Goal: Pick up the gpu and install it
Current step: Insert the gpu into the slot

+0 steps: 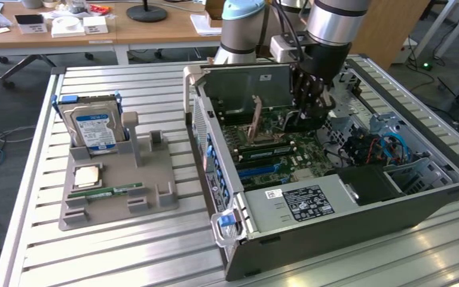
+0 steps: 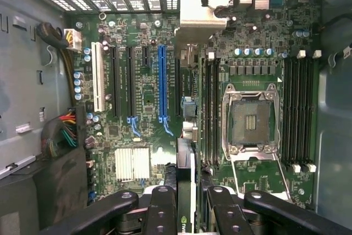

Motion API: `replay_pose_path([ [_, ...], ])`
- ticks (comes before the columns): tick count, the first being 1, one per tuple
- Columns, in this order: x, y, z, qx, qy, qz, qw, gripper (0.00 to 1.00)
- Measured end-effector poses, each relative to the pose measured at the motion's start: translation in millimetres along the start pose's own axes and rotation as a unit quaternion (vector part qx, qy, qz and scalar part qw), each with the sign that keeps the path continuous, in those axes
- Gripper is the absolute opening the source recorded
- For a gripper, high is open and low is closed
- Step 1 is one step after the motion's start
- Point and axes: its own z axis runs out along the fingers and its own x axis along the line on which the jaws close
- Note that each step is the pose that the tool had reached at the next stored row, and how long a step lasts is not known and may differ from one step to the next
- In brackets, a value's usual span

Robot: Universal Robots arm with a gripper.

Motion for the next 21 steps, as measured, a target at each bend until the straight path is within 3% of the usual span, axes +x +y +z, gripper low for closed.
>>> replay_pose_path([
  [21,0.2,0.4,8.5,0.0,0.0,0.0,1.0,0.26],
])
